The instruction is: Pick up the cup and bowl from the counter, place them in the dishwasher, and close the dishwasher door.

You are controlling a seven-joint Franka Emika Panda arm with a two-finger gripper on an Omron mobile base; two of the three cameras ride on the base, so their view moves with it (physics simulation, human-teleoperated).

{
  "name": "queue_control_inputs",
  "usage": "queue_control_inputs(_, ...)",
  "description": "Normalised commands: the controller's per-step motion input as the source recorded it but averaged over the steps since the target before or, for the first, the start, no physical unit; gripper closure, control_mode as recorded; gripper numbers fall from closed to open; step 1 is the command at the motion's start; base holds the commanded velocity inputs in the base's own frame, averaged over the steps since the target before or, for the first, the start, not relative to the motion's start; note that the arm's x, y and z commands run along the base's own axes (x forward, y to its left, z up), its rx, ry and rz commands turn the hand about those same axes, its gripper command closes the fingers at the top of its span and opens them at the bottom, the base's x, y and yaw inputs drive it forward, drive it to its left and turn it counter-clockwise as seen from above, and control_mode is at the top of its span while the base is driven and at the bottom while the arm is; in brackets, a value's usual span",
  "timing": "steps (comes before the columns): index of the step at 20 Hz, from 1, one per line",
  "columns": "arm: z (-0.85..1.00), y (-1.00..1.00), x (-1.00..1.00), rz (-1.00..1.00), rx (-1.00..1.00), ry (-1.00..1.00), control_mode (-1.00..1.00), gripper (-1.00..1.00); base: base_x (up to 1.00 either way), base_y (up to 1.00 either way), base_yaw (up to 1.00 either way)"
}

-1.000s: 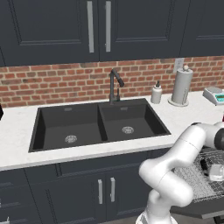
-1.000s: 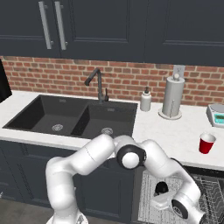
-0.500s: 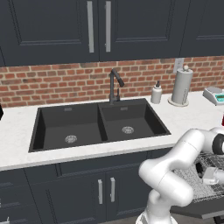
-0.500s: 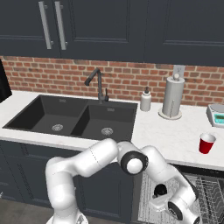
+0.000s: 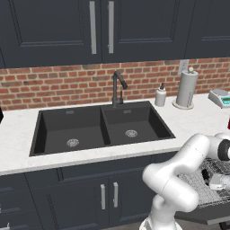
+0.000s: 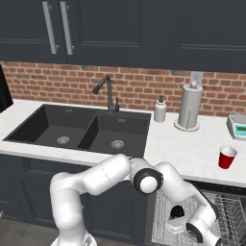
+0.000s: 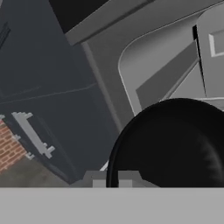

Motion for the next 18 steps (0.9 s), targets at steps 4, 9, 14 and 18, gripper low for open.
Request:
queue_control_inputs(4,-0.02,0.0,0.0,-0.01,0.0,0.13,-1.0,-1.0,0.0,0.0,0.0)
queue_control_inputs(9,-0.03,0.0,0.0,0.0,0.0,0.12,-1.0,-1.0,0.0,0.0,0.0)
queue_control_inputs(14,-0.01,0.0,0.0,0.0,0.0,0.11,-1.0,-1.0,0.0,0.0,0.0)
queue_control_inputs(18,0.0,-0.04,0.01,0.0,0.0,0.09,-1.0,-1.0,0.0,0.0,0.0)
